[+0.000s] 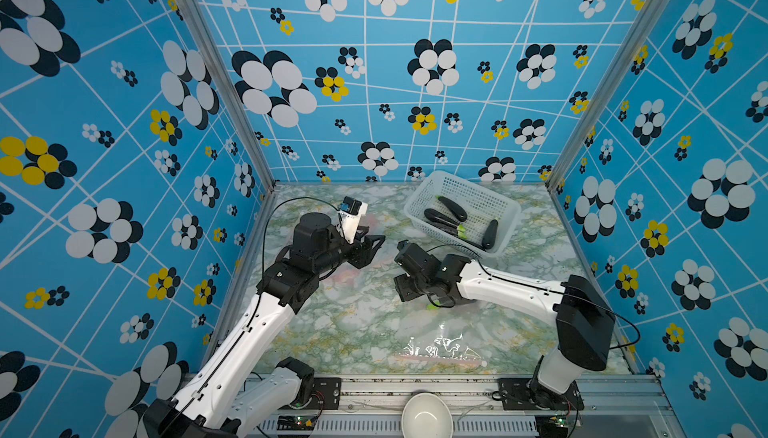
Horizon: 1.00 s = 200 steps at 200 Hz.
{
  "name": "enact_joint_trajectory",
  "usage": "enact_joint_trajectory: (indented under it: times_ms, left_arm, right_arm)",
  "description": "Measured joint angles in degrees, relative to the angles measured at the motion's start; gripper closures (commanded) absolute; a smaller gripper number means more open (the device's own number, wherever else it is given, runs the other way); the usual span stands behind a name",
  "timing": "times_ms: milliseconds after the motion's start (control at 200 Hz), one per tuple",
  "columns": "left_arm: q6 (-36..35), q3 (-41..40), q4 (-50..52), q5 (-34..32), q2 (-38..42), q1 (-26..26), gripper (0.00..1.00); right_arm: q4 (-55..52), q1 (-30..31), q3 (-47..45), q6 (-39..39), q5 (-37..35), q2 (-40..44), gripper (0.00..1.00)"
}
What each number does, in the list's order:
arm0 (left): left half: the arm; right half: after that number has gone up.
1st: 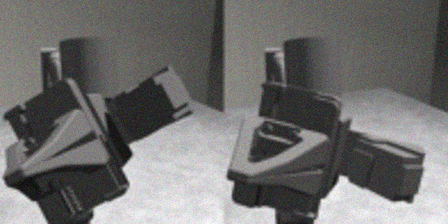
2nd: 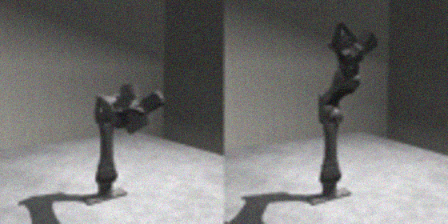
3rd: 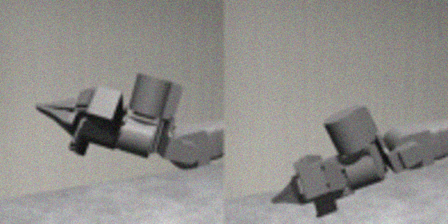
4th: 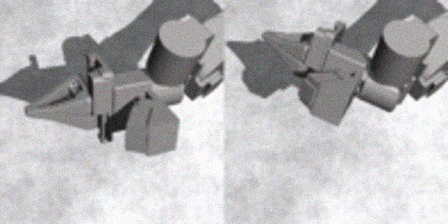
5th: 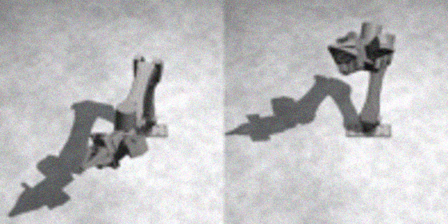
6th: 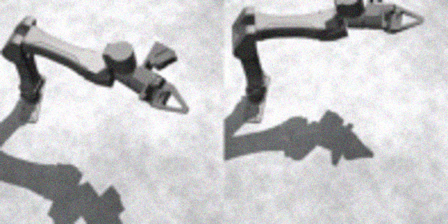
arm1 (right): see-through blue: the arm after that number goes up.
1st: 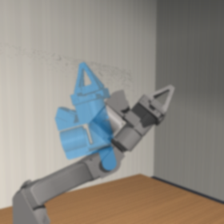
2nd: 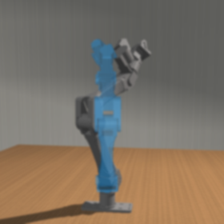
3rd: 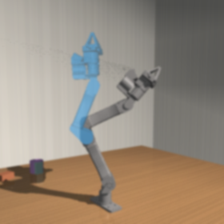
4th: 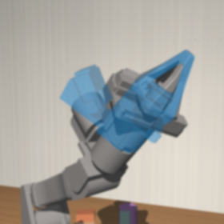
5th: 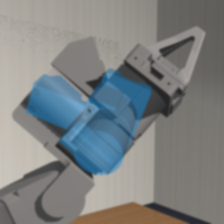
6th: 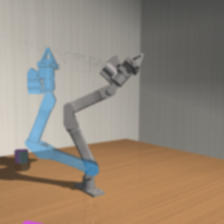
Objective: Place the eggplant in a zip-top bag and seal the zipper
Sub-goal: Move the zipper food storage bag to the center of the board.
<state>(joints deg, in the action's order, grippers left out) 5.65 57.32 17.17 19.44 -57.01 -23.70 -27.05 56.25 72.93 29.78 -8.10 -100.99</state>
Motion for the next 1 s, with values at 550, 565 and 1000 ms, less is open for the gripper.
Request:
enact_joint_trajectory:
  times_ms: [550,565,1000]
  left_arm:
    - [1.29,-2.36,-0.28,-3.04,2.6,0.85,0.42]
    - [1.36,-2.49,-0.42,-3.04,2.6,0.87,0.42]
    - [5.62,-2.95,1.95,-5.66,-3.43,4.42,0.41]
  right_arm:
    - [7.39,-6.19,-11.28,7.1,3.06,-2.6,0.33]
    - [7.48,-6.47,-11.98,7.15,3.08,-1.99,0.33]
    - [2.82,-18.53,-29.62,4.46,5.73,15.87,0.32]
